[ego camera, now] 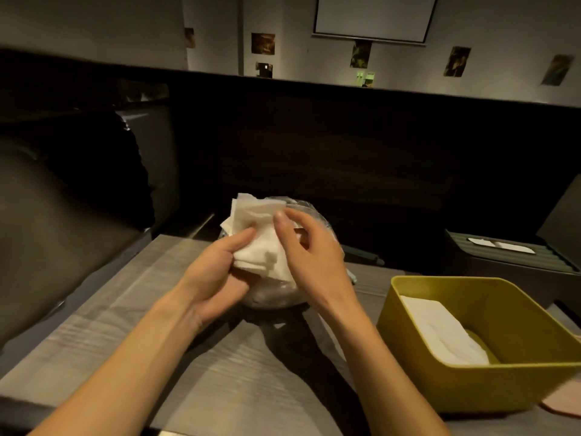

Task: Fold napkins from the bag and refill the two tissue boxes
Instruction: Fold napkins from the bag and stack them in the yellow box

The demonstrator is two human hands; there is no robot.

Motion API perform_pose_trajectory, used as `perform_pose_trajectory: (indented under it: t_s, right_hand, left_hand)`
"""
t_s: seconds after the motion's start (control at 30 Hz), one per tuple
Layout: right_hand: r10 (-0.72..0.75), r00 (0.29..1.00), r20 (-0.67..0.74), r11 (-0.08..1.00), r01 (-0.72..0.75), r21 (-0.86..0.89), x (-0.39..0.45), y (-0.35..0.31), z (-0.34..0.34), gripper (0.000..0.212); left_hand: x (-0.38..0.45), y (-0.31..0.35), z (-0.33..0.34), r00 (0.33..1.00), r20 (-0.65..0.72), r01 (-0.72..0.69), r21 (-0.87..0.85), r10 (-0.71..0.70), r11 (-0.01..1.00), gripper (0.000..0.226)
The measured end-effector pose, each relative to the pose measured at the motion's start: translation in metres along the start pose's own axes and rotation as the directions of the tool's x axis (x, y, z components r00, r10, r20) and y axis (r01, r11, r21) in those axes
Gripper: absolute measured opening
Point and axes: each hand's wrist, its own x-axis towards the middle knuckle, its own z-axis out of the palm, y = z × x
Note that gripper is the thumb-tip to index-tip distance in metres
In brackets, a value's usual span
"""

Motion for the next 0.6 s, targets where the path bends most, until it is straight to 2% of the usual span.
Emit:
perform_pose_trajectory:
  t_s: [0.03,0.1,0.17,0.27,0.4,0.5,0.6]
  right_hand:
    - [-0.012,1.0,0.02,1.0,0.012,-0.024,-0.002,0.001,-0.001,0.05]
    - [-0.06,0.997,0.04,0.99,0.065,-0.123,-0.006,0.003,-0.002,0.052]
    - [-0.114,0.993,-0.011,0.972,0.109,-0.207,-0.005,0.008,-0.003,0.044]
    - [-0.1,0.987,-0.127,0.97,0.068,-0.232,-0.003,0.01,-0.006,0.035]
    - [-0.171,0.964,-0.206,0.955,0.11,-0.276,-0.004,0.01,-0.006,0.019]
    - [-0.296,0.899,-0.321,0.949,0.239,-0.205,-0.006,0.003,-0.008,0.016]
    - [-0.402,0.838,-0.37,0.902,0.432,-0.003,-0.009,-0.009,-0.012,0.023]
  left_hand:
    - [0.0,0.001,0.0,1.0,0.001,-0.009,-0.019,0.009,1.0,0.035]
    - [0.003,0.002,-0.004,0.999,-0.015,-0.034,-0.055,0.034,0.998,0.037]
    - [0.006,0.0,-0.007,0.999,-0.004,-0.054,-0.108,0.054,0.993,0.041]
    - [0.008,-0.002,-0.013,0.995,0.034,-0.089,-0.151,0.095,0.985,0.043]
    - [0.007,0.001,-0.014,0.988,0.012,-0.145,-0.252,0.153,0.957,0.044]
    - [0.005,0.005,-0.015,0.985,-0.02,-0.171,-0.259,0.172,0.951,0.043]
    - [-0.001,0.005,-0.008,0.991,0.008,-0.132,-0.152,0.135,0.979,0.047]
